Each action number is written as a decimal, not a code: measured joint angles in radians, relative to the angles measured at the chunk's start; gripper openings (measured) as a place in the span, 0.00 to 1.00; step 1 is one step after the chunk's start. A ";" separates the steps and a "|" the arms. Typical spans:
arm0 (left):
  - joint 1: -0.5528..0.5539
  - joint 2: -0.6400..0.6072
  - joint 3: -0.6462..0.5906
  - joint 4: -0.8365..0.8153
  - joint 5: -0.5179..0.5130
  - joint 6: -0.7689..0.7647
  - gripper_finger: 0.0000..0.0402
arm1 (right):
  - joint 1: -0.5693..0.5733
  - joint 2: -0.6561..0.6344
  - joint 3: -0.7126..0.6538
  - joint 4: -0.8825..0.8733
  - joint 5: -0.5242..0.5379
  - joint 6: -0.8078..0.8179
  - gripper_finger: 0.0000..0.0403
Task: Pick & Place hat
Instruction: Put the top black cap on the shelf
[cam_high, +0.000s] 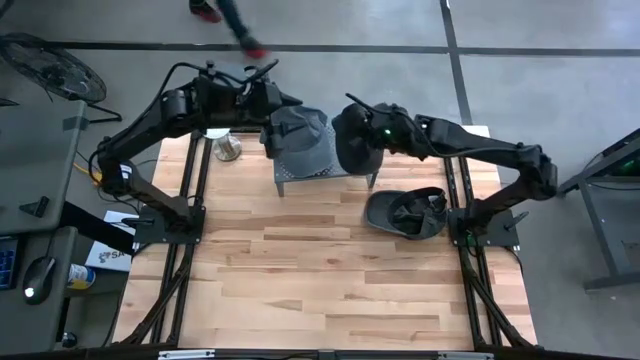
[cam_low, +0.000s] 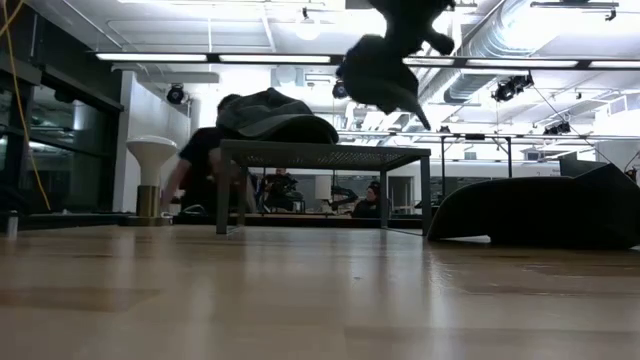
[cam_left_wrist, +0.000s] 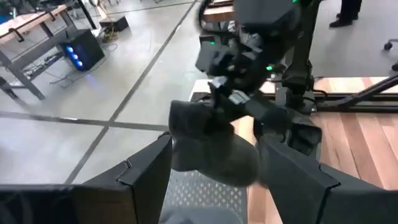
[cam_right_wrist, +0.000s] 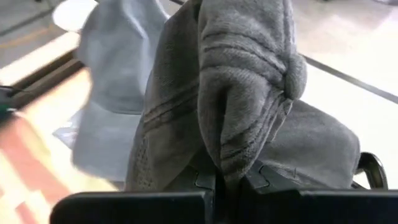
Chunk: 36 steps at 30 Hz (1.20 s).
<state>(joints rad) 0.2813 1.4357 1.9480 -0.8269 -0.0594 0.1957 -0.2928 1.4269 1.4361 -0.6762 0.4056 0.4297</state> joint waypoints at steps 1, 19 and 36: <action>0.000 -0.009 0.000 -0.015 -0.003 -0.003 0.58 | -0.015 0.011 0.000 0.001 -0.009 0.000 0.02; 0.000 -0.056 0.000 -0.149 -0.025 -0.048 0.58 | -0.135 0.145 0.000 0.122 -0.170 0.041 0.02; 0.000 -0.056 0.000 -0.152 -0.028 -0.055 0.58 | -0.155 0.190 0.001 0.190 -0.202 0.043 0.02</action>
<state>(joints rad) 0.2813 1.3800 1.9480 -0.9787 -0.0872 0.1412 -0.4477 1.6167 1.4368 -0.4866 0.2035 0.4725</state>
